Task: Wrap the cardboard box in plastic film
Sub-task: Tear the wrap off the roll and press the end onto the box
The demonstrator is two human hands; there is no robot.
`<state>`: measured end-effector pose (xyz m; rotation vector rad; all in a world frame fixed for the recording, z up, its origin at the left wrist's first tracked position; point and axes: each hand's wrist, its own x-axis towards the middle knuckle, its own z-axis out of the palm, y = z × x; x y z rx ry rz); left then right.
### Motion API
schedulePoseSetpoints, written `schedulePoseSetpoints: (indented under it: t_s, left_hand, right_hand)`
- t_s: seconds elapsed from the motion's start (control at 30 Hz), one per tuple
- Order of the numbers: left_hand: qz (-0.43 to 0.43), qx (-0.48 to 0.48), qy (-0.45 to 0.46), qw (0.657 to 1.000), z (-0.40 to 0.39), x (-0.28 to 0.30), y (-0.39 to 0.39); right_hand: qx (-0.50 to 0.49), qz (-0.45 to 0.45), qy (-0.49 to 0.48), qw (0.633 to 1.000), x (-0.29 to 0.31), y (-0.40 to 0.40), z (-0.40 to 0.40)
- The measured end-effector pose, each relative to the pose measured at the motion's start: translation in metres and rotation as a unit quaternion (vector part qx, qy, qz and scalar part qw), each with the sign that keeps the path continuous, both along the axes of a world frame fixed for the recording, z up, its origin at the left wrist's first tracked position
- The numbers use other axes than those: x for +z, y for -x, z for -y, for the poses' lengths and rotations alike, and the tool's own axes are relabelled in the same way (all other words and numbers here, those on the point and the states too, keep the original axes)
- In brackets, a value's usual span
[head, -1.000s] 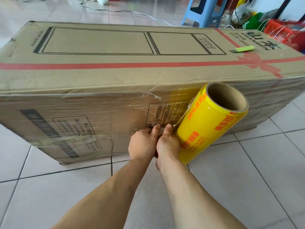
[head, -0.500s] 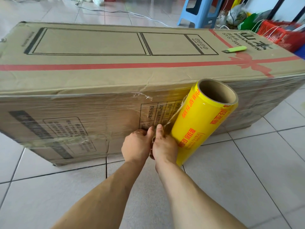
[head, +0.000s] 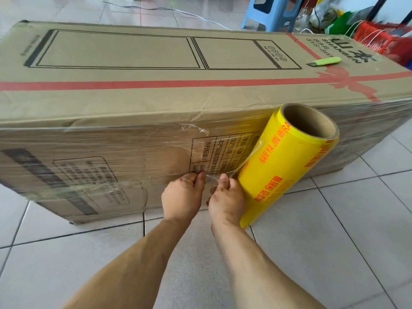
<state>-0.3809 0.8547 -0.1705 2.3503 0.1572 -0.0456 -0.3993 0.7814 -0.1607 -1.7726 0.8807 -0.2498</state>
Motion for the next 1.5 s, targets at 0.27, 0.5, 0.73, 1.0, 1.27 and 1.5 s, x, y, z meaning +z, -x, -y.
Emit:
schedulePoseSetpoints:
  t_s: [0.27, 0.5, 0.73, 1.0, 1.27, 1.5]
  left_hand:
    - [-0.002, 0.03, 0.073, 0.997, 0.011, -0.009, 0.001]
    - [-0.017, 0.029, 0.153, 0.988, 0.006, -0.011, 0.001]
    - [-0.025, 0.008, 0.065, 0.998, 0.007, -0.01, -0.001]
    - [0.005, -0.012, 0.034, 0.999, 0.003, -0.009, 0.002]
    - [0.015, -0.037, -0.068, 0.997, 0.001, -0.011, -0.002]
    - [-0.019, -0.006, -0.034, 0.999, 0.005, -0.011, 0.003]
  right_hand:
    - [0.041, -0.025, -0.024, 0.999, 0.006, -0.003, 0.001]
    - [-0.014, 0.025, -0.066, 0.997, 0.006, -0.001, 0.0]
    - [-0.021, 0.032, -0.045, 0.998, 0.005, 0.007, -0.002]
    - [0.034, -0.012, -0.01, 0.999, 0.005, 0.0, -0.002]
    - [0.017, -0.027, 0.027, 0.999, -0.005, 0.003, 0.009]
    - [0.049, -0.033, 0.009, 0.998, -0.012, 0.001, 0.011]
